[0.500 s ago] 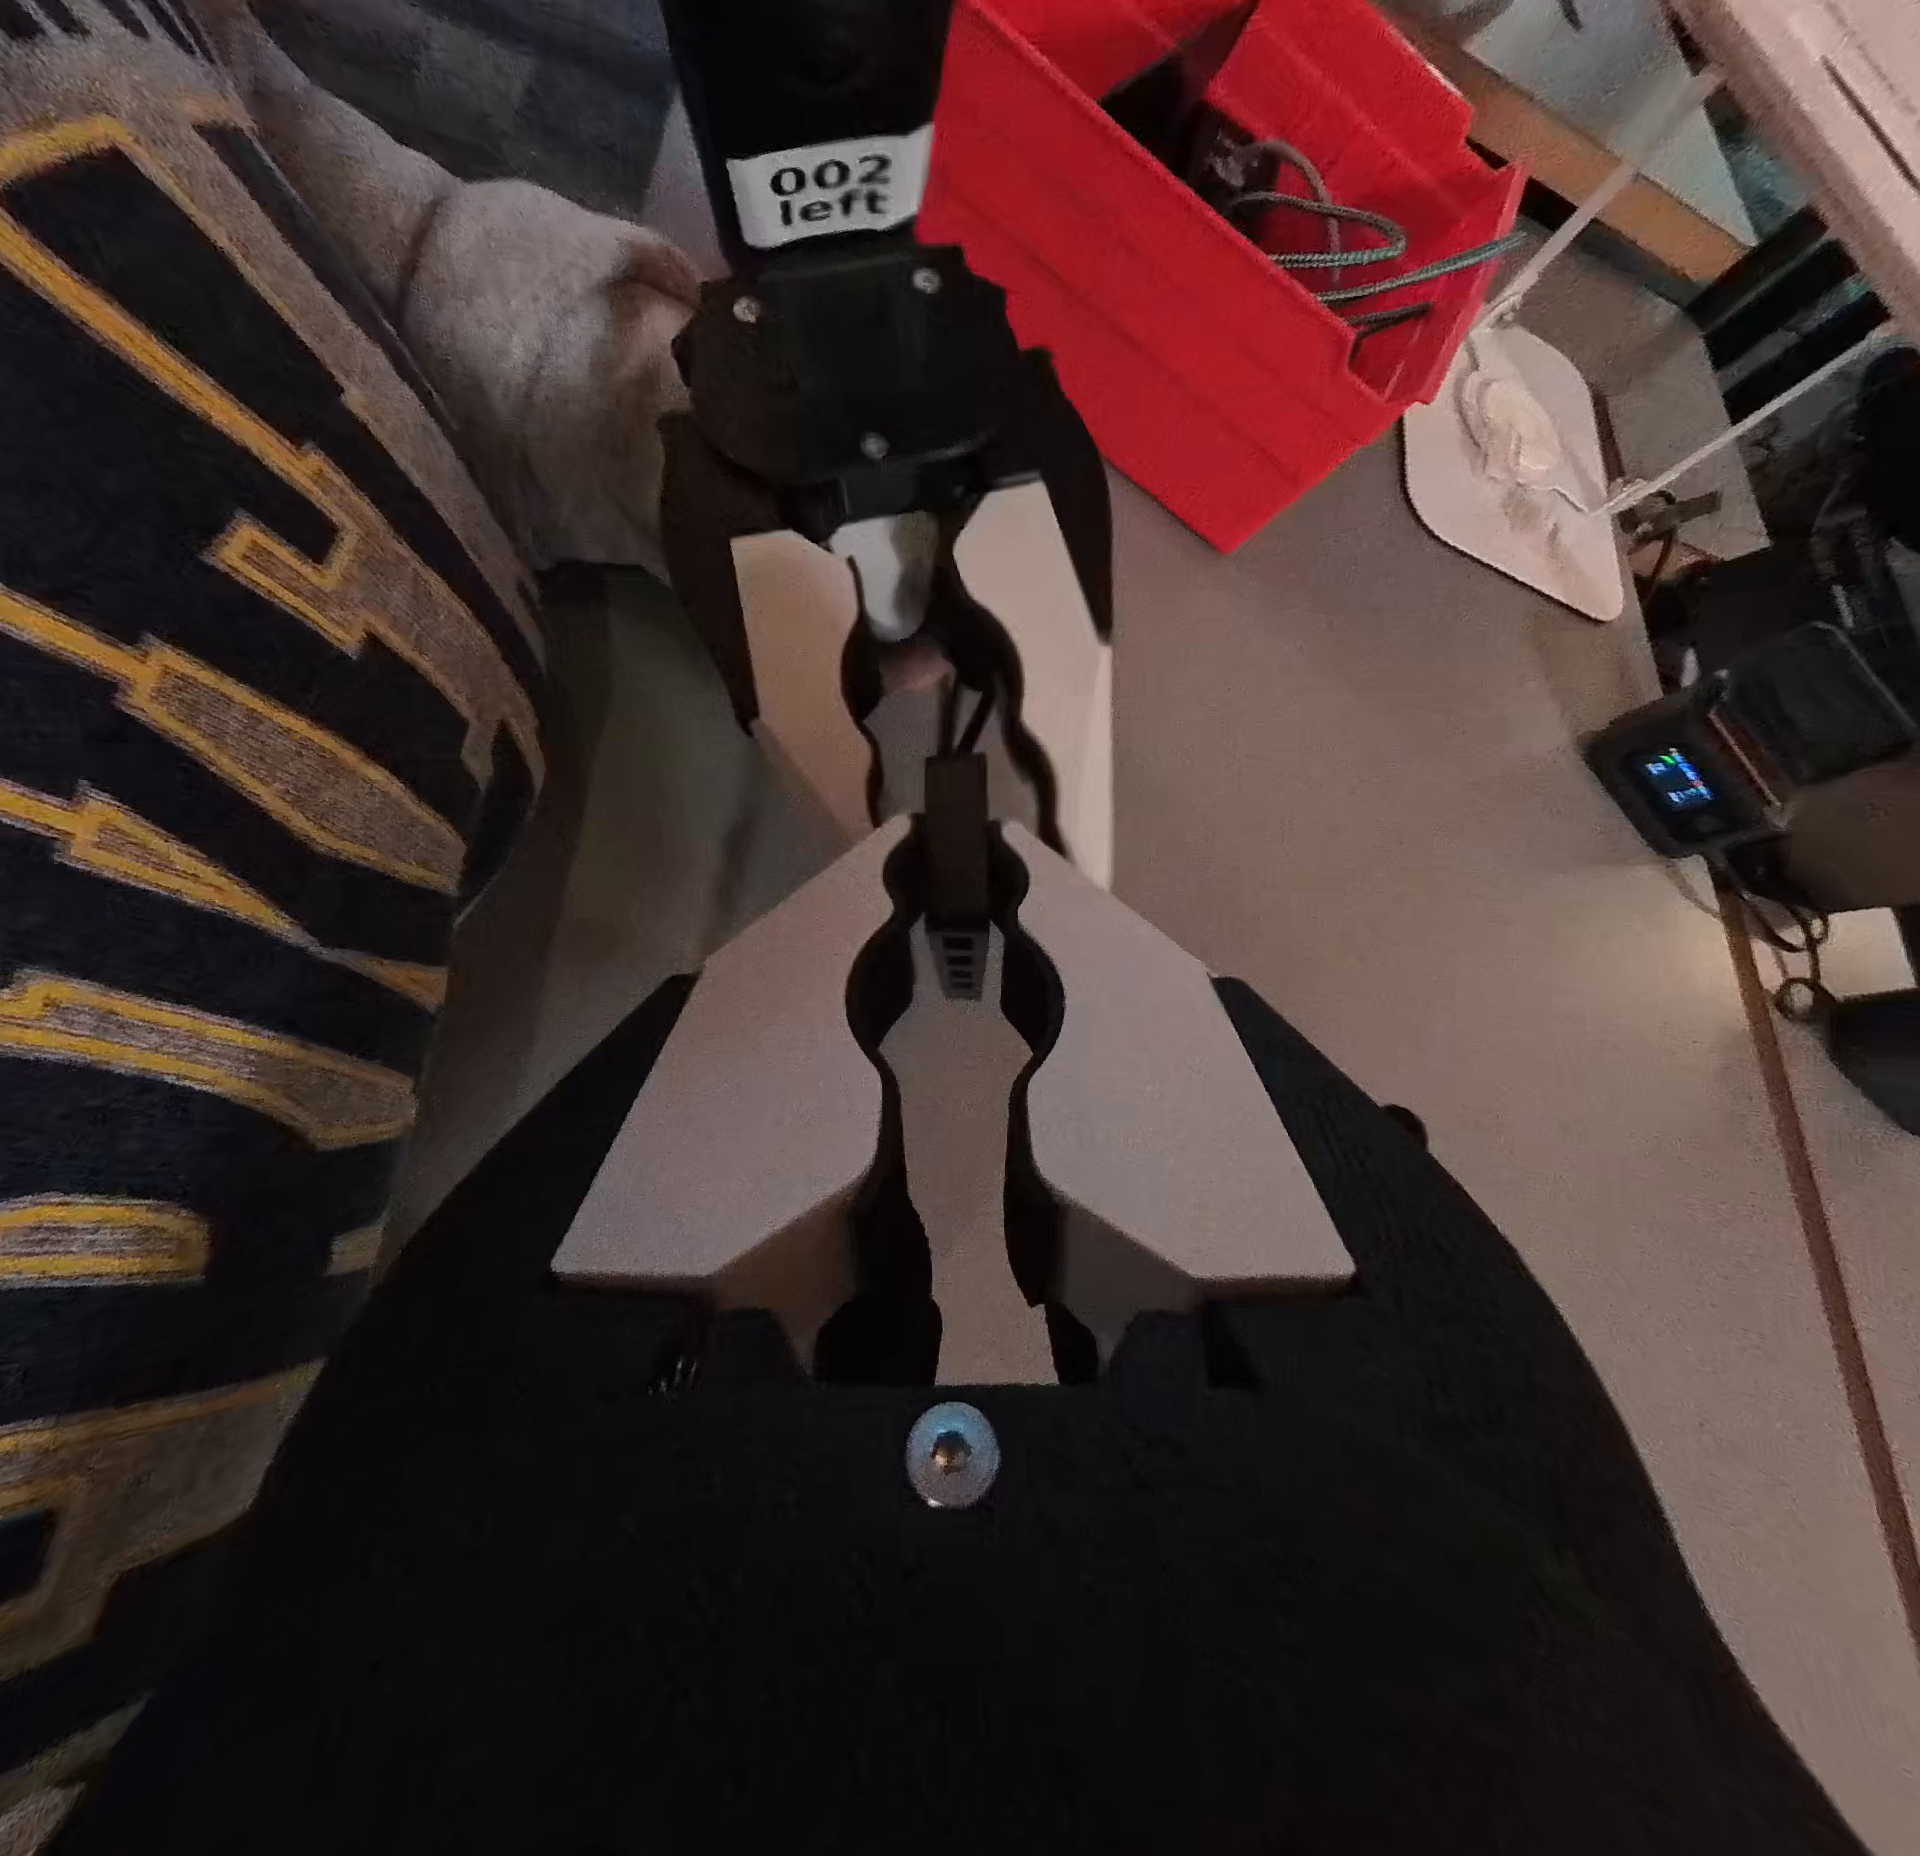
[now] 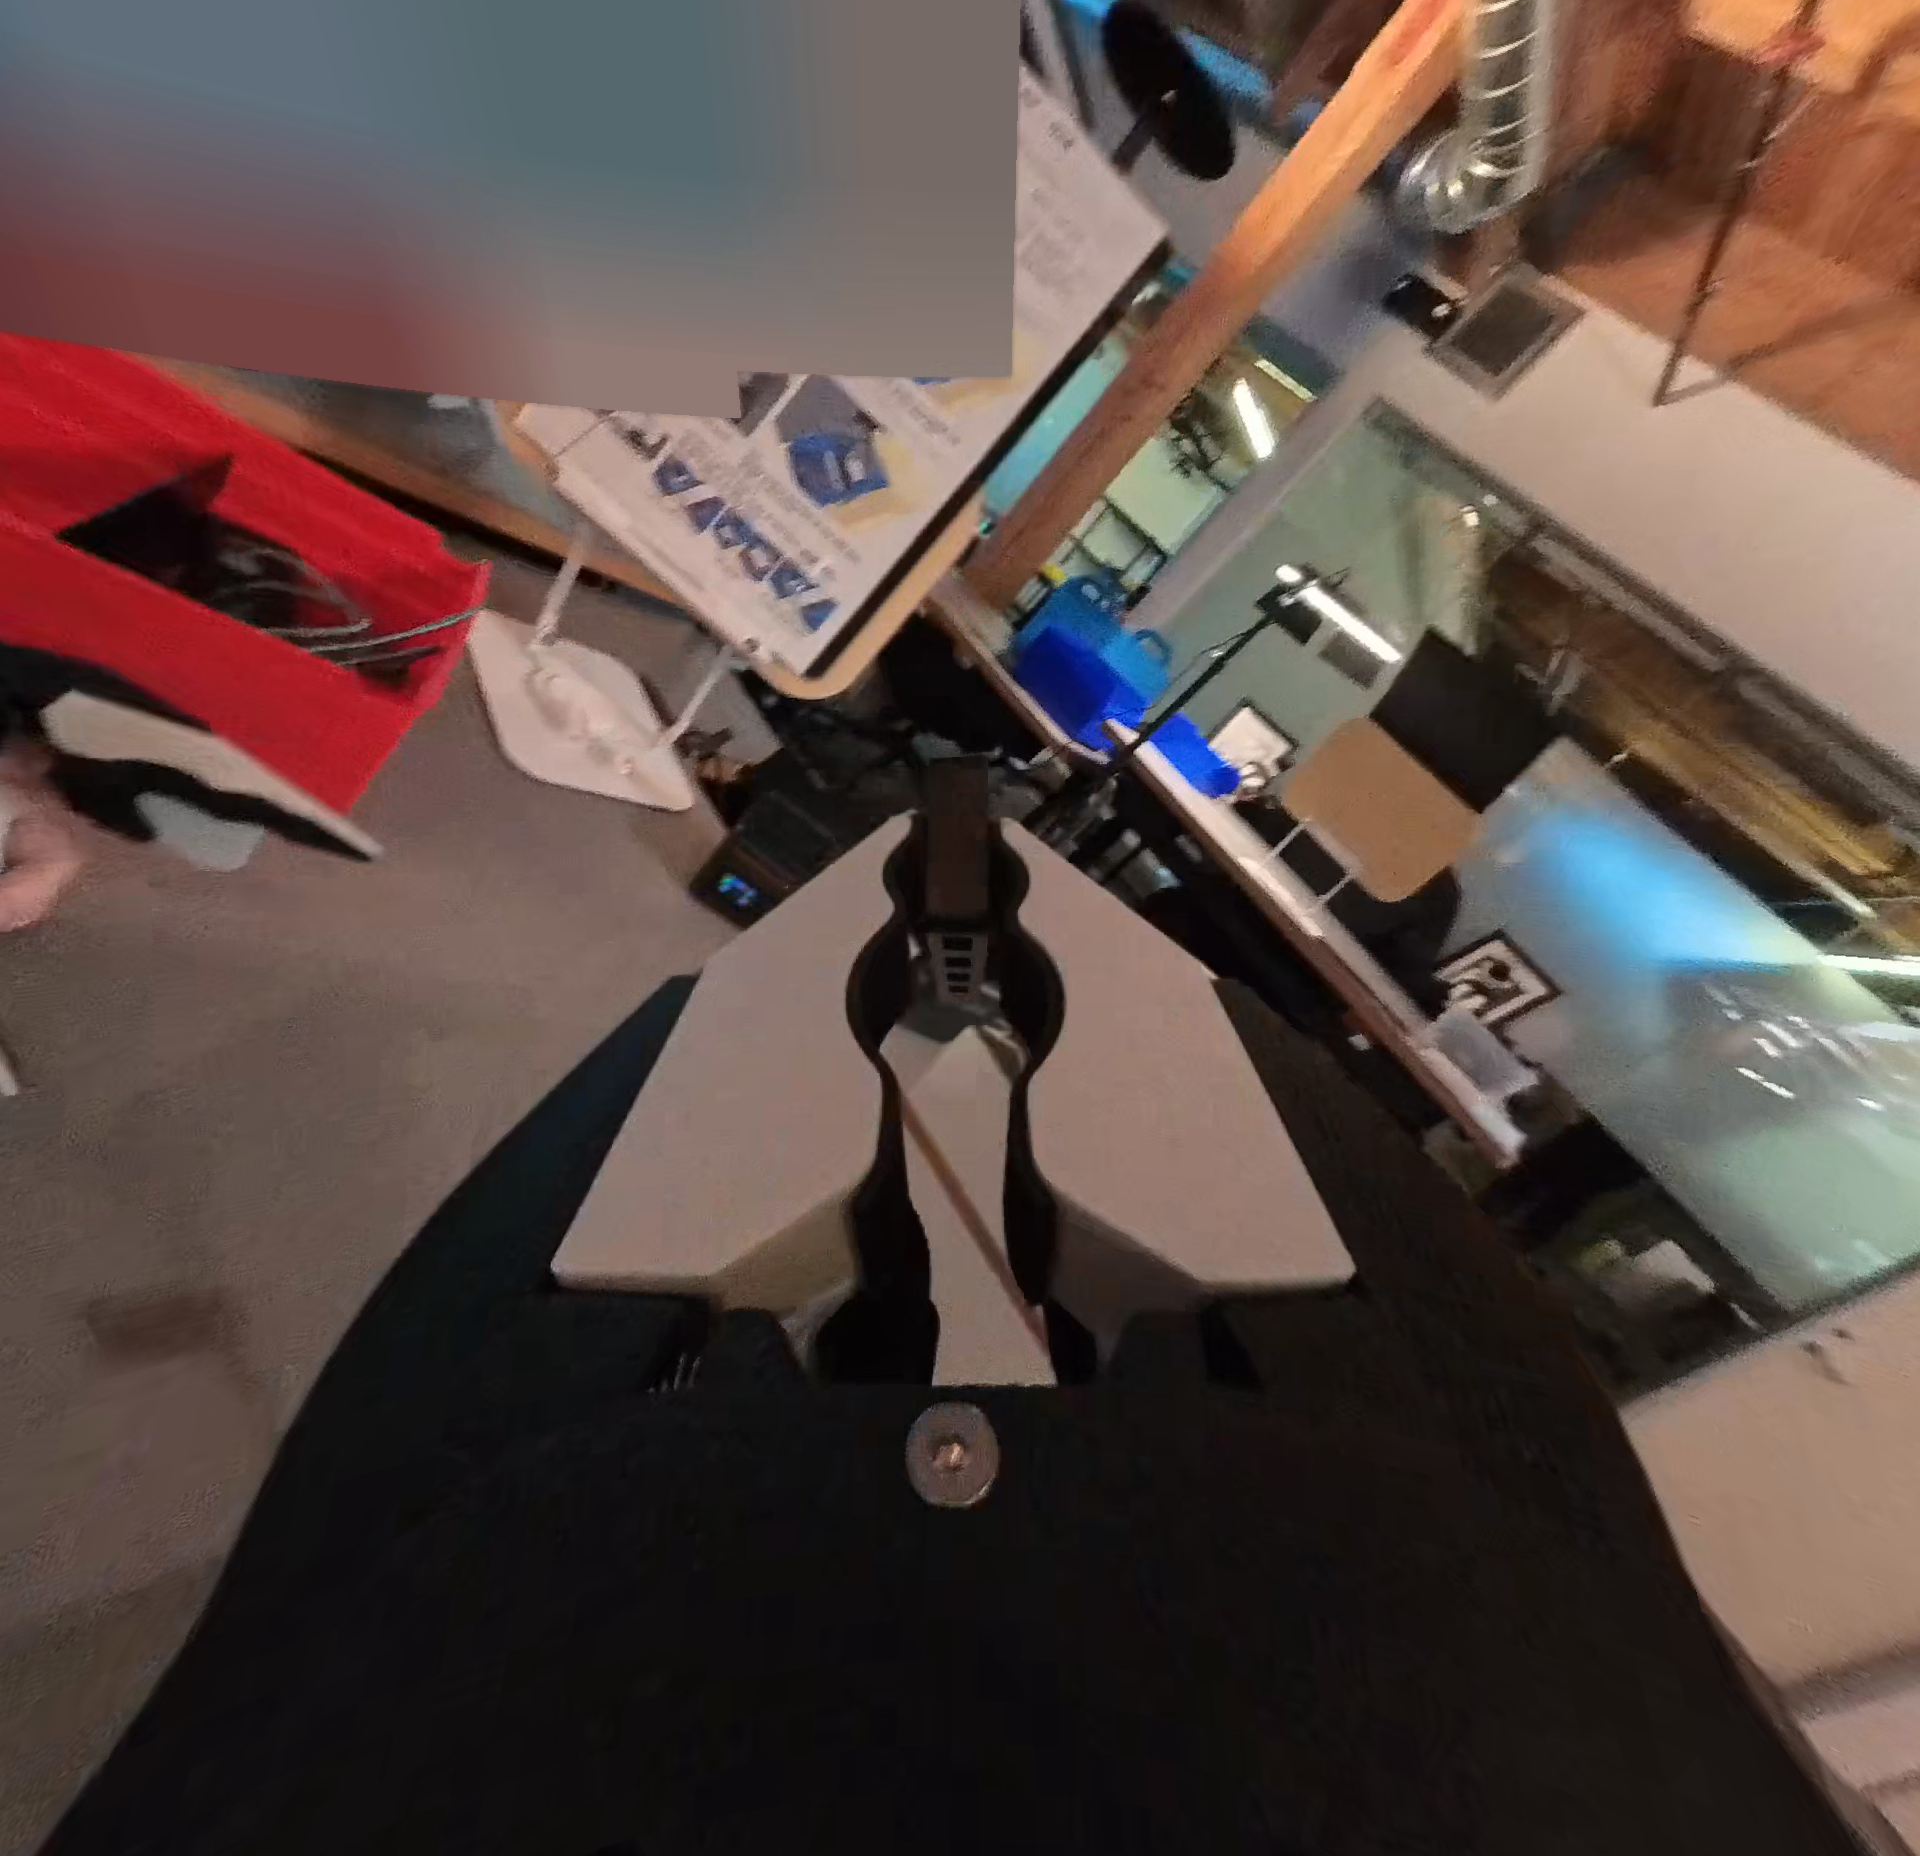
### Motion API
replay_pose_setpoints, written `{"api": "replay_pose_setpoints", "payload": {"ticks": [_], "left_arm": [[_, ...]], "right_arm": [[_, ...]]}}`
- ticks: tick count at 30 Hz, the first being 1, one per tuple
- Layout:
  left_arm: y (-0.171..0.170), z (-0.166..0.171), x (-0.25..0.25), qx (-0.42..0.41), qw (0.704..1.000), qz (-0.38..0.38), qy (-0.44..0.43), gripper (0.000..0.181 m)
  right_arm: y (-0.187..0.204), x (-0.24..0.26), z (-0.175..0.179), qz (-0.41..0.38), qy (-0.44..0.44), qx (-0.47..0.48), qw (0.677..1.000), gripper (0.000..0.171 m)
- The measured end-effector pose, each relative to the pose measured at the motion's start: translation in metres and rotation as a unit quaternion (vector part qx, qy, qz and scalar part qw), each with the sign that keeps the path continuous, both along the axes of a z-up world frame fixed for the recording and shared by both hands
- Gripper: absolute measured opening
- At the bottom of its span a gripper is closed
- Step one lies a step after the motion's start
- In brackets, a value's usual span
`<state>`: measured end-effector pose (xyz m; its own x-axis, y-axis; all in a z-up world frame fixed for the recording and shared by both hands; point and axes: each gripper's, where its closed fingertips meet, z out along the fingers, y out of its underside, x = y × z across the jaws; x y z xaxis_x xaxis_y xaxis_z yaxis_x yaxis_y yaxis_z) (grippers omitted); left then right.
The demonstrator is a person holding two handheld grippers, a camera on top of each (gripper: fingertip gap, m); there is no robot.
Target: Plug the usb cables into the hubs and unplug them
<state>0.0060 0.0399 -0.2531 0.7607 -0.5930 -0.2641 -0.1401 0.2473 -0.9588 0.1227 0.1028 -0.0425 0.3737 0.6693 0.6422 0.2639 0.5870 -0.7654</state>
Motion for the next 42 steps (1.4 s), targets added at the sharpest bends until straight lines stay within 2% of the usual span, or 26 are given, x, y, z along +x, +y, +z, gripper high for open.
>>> {"api": "replay_pose_setpoints", "payload": {"ticks": [4, 8, 12, 16, 21, 25, 30, 34, 37, 39, 42], "left_arm": [[0.000, -0.003, 0.001, -0.010, 1.000, -0.005, 0.002, 0.105], [0.001, -0.005, 0.001, -0.023, 1.000, -0.009, -0.004, 0.104], [0.002, -0.006, 0.002, -0.028, 1.000, -0.012, -0.006, 0.104], [0.002, -0.009, 0.004, -0.037, 0.999, -0.018, -0.004, 0.103], [0.002, -0.011, 0.006, -0.041, 0.999, -0.021, -0.001, 0.102], [0.003, -0.013, 0.007, -0.046, 0.999, -0.025, 0.000, 0.101], [0.003, -0.017, 0.010, -0.055, 0.998, -0.030, 0.007, 0.100], [0.003, -0.019, 0.010, -0.057, 0.998, -0.029, 0.011, 0.099], [0.004, -0.020, 0.010, -0.059, 0.998, -0.029, 0.012, 0.098], [0.004, -0.021, 0.011, -0.061, 0.998, -0.030, 0.015, 0.098], [0.004, -0.023, 0.012, -0.063, 0.997, -0.031, 0.021, 0.097]], "right_arm": [[0.021, 0.037, 0.076, -0.026, 0.050, 0.062, 0.996, 0.009], [0.051, 0.071, 0.127, -0.062, 0.077, 0.078, 0.992, 0.009], [0.079, 0.103, 0.154, -0.101, 0.090, 0.077, 0.988, 0.009], [0.104, 0.131, 0.152, -0.126, 0.097, 0.048, 0.986, 0.009], [0.129, 0.163, 0.109, -0.173, 0.075, 0.025, 0.982, 0.009], [0.139, 0.176, 0.057, -0.179, 0.049, 0.001, 0.983, 0.009], [0.151, 0.190, 0.016, -0.202, 0.013, -0.025, 0.979, 0.008], [0.164, 0.192, -0.041, -0.185, -0.075, -0.132, 0.971, 0.009], [0.170, 0.191, -0.095, -0.160, -0.153, -0.252, 0.942, 0.008], [0.173, 0.194, -0.130, -0.159, -0.217, -0.325, 0.907, 0.008], [0.183, 0.206, -0.174, -0.197, -0.341, -0.367, 0.843, 0.008]]}}
